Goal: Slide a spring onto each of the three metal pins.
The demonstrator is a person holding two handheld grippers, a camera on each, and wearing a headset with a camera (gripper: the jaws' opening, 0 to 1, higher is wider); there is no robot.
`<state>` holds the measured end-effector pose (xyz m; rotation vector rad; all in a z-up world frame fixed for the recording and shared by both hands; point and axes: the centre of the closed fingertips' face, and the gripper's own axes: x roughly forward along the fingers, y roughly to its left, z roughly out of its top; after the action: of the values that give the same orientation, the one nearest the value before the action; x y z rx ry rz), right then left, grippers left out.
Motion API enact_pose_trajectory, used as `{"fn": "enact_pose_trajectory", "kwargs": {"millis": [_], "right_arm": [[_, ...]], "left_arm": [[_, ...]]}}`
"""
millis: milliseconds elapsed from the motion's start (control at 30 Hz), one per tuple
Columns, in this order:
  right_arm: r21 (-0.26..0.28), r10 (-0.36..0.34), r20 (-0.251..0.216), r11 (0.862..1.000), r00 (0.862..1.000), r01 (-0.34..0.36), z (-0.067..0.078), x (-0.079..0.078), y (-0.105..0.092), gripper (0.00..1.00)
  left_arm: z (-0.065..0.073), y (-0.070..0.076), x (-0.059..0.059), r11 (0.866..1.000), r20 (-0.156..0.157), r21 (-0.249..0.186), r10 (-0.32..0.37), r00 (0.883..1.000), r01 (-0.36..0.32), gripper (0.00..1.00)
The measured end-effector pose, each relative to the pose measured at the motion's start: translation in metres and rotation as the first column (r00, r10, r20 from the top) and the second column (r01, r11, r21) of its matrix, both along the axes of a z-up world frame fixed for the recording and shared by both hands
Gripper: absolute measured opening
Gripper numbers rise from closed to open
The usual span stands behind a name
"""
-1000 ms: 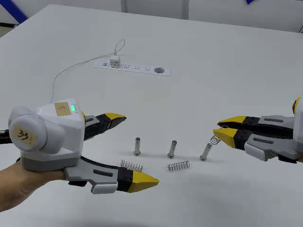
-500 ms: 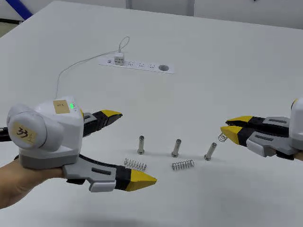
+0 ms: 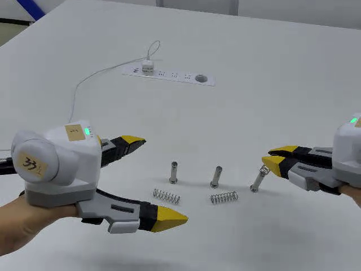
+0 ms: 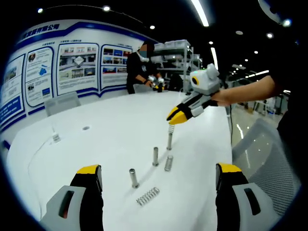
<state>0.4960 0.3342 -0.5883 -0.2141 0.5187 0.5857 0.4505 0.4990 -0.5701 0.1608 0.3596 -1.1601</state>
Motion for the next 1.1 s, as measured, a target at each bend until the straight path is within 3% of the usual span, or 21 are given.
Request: {"fn": "enact_pose_trajectory", "kwargs": {"millis": [433, 633, 700, 1100], "right_arm": [[-0.029, -0.005, -0.032, 1.000, 0.999, 0.004, -0.018, -0.003, 0.000, 0.11], [-0.055, 0.003, -0.038, 0.998, 0.999, -0.005, -0.031, -0.002, 0.002, 0.11], [-0.087, 0.005, -0.036, 0.996, 0.999, -0.008, -0.035, -0.001, 0.001, 0.11], [-0.090, -0.010, -0.067, 0.996, 0.998, 0.004, -0.050, 0.002, 0.002, 0.11]], "left_arm": [[-0.004, -0.002, -0.003, 1.000, -0.013, 0.012, 0.002, 1.000, -0.002, 1.00], [-0.003, -0.003, -0.002, 1.000, -0.011, 0.009, 0.007, 1.000, -0.007, 1.00], [-0.003, -0.002, 0.001, 1.000, -0.010, 0.007, 0.019, 1.000, -0.019, 1.00], [-0.004, 0.005, 0.008, 0.999, -0.015, 0.007, 0.043, 0.999, -0.043, 1.00]]}}
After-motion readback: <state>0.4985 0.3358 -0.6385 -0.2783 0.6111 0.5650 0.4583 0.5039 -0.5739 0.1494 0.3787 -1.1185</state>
